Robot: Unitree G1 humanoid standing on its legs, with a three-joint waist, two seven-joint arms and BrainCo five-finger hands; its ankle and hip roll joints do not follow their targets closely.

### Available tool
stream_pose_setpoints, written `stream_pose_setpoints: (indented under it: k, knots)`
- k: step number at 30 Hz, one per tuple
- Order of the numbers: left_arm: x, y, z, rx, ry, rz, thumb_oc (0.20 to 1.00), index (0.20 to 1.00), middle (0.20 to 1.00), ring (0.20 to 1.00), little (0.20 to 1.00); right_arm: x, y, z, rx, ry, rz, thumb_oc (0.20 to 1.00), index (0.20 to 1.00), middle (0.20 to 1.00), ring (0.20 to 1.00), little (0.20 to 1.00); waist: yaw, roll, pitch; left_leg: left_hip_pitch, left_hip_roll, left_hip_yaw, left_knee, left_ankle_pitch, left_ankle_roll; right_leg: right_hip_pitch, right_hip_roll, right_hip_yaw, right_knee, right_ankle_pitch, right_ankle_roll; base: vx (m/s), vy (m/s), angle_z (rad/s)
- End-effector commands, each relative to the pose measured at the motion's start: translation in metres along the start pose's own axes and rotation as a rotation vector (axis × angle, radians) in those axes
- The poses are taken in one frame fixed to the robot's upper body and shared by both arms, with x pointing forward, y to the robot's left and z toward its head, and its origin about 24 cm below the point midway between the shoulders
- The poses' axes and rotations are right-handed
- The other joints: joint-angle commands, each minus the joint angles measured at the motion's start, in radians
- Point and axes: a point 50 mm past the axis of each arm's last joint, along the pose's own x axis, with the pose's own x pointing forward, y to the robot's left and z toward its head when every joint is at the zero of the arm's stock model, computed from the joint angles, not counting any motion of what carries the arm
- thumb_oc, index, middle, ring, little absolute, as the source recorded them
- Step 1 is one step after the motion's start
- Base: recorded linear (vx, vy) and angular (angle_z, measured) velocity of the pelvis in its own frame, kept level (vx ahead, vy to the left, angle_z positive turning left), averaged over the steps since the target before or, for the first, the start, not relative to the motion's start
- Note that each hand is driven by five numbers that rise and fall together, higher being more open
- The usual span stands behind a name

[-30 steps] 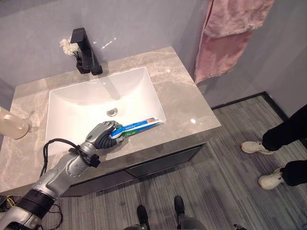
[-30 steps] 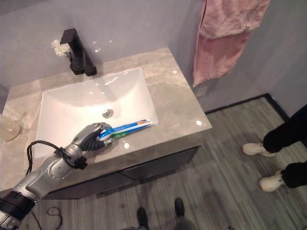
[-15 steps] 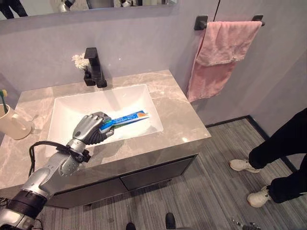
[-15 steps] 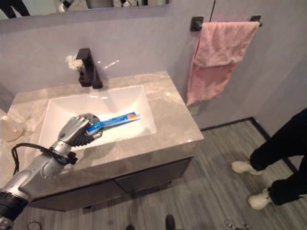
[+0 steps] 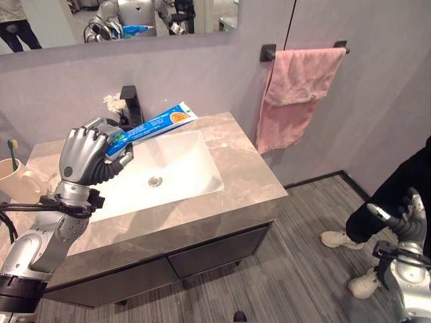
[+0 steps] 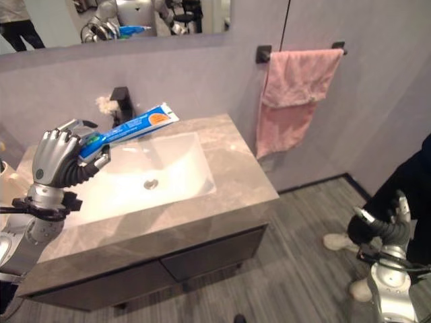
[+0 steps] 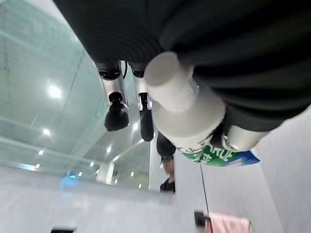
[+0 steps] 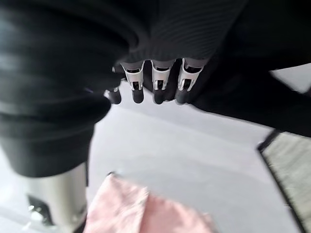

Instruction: Put brush and paste in cup on sink, flatten towel.

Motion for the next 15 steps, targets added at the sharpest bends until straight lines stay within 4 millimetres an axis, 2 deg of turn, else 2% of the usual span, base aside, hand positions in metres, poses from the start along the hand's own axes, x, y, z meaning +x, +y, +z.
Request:
stream_pose_setpoints:
  k: [1,3,5,7,9,10,11,12,13,14,15]
  knots:
    - [0.031,0.029,0.003,0.015,-0.043,0.228,0.200,0.200,0.200,0.200,0.200,0.027,0.027,0.063,0.020,-0.280,0.126,1.000,1.000,1.000,1.000,1.000,0.015,-0.025,-0.049,-0.015,0.062,-0.052,0.010,-0.003,-0.078,0.004,-0.101,-0.031,0.006,0.018,0.125,0.00,0.000,0.00]
    - [0.039,0.031,0.007,-0.003,-0.058,0.249,0.200,0.200,0.200,0.200,0.200,0.029,0.060,0.094,0.140,-0.369,0.267,1.000,1.000,1.000,1.000,1.000,0.031,-0.029,-0.050,-0.016,0.060,-0.055,0.010,0.000,-0.077,0.005,-0.102,-0.032,0.006,0.018,0.123,0.00,0.000,0.00]
    - [0.044,0.031,0.008,-0.023,-0.059,0.264,0.200,0.200,0.200,0.200,0.200,0.030,0.088,0.111,0.248,-0.387,0.373,1.000,1.000,1.000,1.000,1.000,0.041,-0.033,-0.048,-0.015,0.058,-0.055,0.010,0.000,-0.076,0.007,-0.103,-0.032,0.006,0.018,0.122,-0.01,0.004,0.02]
    - [0.052,0.031,0.013,-0.051,-0.069,0.286,0.200,0.200,0.200,0.200,0.200,0.026,0.125,0.132,0.375,-0.396,0.503,1.000,1.000,1.000,1.000,1.000,0.057,-0.038,-0.048,-0.016,0.056,-0.055,0.010,0.002,-0.076,0.008,-0.105,-0.032,0.006,0.020,0.120,-0.02,0.008,0.04]
    - [0.058,0.031,0.017,-0.072,-0.077,0.300,0.200,0.200,0.200,0.200,0.200,0.018,0.149,0.150,0.431,-0.417,0.608,1.000,1.000,1.000,1.000,1.000,0.067,-0.040,-0.047,-0.017,0.055,-0.057,0.010,0.004,-0.075,0.008,-0.106,-0.034,0.006,0.021,0.118,-0.01,0.012,0.07]
    - [0.066,0.034,0.024,-0.085,-0.105,0.334,0.200,0.200,0.200,0.200,0.200,0.005,0.176,0.172,0.564,-0.430,0.717,1.000,1.000,1.000,1.000,1.000,0.078,-0.040,-0.046,-0.020,0.054,-0.060,0.010,0.007,-0.075,0.009,-0.108,-0.036,0.006,0.020,0.114,-0.01,0.014,0.16]
    - [0.066,0.035,0.024,-0.082,-0.105,0.336,0.200,0.200,0.200,0.200,0.200,0.005,0.176,0.173,0.567,-0.431,0.718,1.000,1.000,1.000,1.000,1.000,0.076,-0.041,-0.045,-0.020,0.054,-0.060,0.010,0.007,-0.075,0.009,-0.108,-0.037,0.006,0.020,0.114,0.01,0.012,0.20]
    - [0.072,0.036,0.029,-0.086,-0.129,0.350,0.200,0.200,0.200,0.200,0.200,-0.003,0.188,0.187,0.657,-0.442,0.764,1.000,1.000,1.000,1.000,1.000,0.084,-0.041,-0.043,-0.023,0.053,-0.065,0.010,0.009,-0.076,0.013,-0.109,-0.042,0.006,0.018,0.111,0.01,0.000,0.14]
    - [0.072,0.037,0.029,-0.084,-0.130,0.351,0.200,0.200,0.200,0.200,0.200,-0.003,0.188,0.188,0.659,-0.443,0.763,1.000,1.000,1.000,1.000,1.000,0.082,-0.042,-0.041,-0.023,0.053,-0.067,0.010,0.010,-0.076,0.014,-0.109,-0.043,0.006,0.018,0.111,0.01,0.007,0.10]
    - [0.076,0.039,0.033,-0.091,-0.151,0.367,0.200,0.200,0.200,0.200,0.200,-0.010,0.195,0.198,0.725,-0.451,0.805,1.000,1.000,1.000,1.000,1.000,0.087,-0.041,-0.041,-0.025,0.052,-0.071,0.010,0.010,-0.076,0.017,-0.110,-0.045,0.006,0.017,0.110,0.02,0.015,0.07]
    - [0.082,0.039,0.039,-0.109,-0.169,0.397,0.200,0.200,0.200,0.200,0.200,-0.020,0.211,0.210,0.847,-0.428,0.868,1.000,1.000,1.000,1.000,1.000,0.095,-0.041,-0.039,-0.027,0.049,-0.075,0.010,0.012,-0.076,0.021,-0.112,-0.054,0.006,0.016,0.111,0.02,0.016,0.07]
